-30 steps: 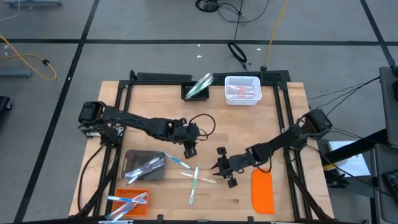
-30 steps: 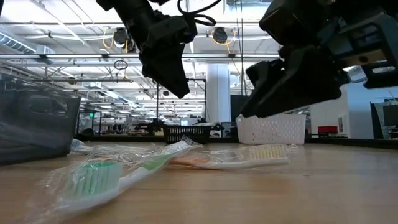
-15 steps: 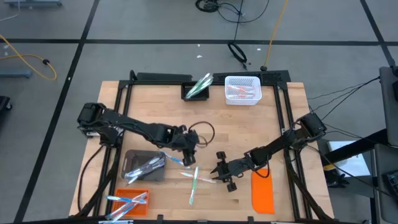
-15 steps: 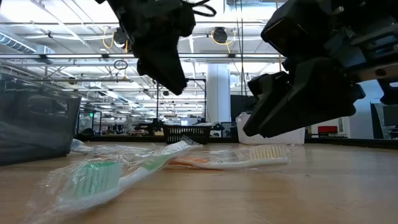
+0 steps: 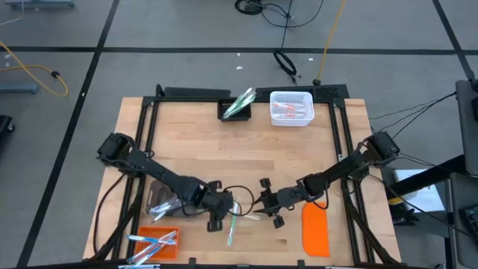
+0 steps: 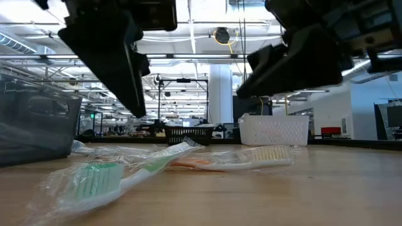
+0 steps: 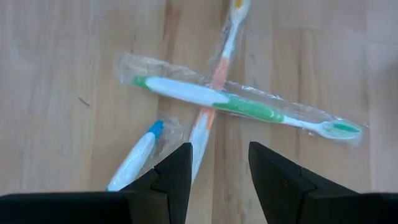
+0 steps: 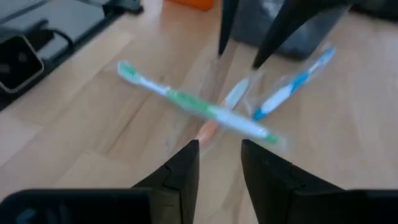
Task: Pick & Place Toothbrushes
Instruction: Put the orange toothbrush into the white bin
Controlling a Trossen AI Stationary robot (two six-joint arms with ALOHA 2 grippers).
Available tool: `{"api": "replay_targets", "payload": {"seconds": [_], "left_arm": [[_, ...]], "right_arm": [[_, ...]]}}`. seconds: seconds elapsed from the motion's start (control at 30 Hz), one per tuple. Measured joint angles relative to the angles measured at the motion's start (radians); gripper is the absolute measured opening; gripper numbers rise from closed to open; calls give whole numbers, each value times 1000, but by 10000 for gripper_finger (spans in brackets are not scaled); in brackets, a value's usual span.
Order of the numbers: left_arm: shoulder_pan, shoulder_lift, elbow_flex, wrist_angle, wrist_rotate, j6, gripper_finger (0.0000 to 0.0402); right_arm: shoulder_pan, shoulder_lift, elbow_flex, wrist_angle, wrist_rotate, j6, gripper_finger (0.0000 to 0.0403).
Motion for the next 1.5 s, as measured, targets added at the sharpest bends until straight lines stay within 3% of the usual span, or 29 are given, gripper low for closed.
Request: {"api": "replay_targets", "payload": {"seconds": [0.2,0.6,0.73,0.87,0.93,1.23,1.5], "left_arm": [[-23,52,0,1,-32,-74,161],[-12,141,3,-21,-95,-79,159],[-13,158,5,-23,-85,-78,121],[-13,146,3,-31,-71,-73,36],[-11,140,3,-32,-69,-75,13],[-8,85,48,-147,-124,-109,7],[-4,7,62,-303,-269,-185,5]], "right_arm": [[-22,-57,0,-15,0,-36,112],[-22,-75,0,-46,0,-52,112],[-22,-75,0,-47,0,-61,112],[-22,-75,0,-52,0,-63,112],[-23,-75,0,-52,0,-64,112],[-23,-75,0,-56,3,-66,112],[-27,-75,0,-55,53,-83,112]]}}
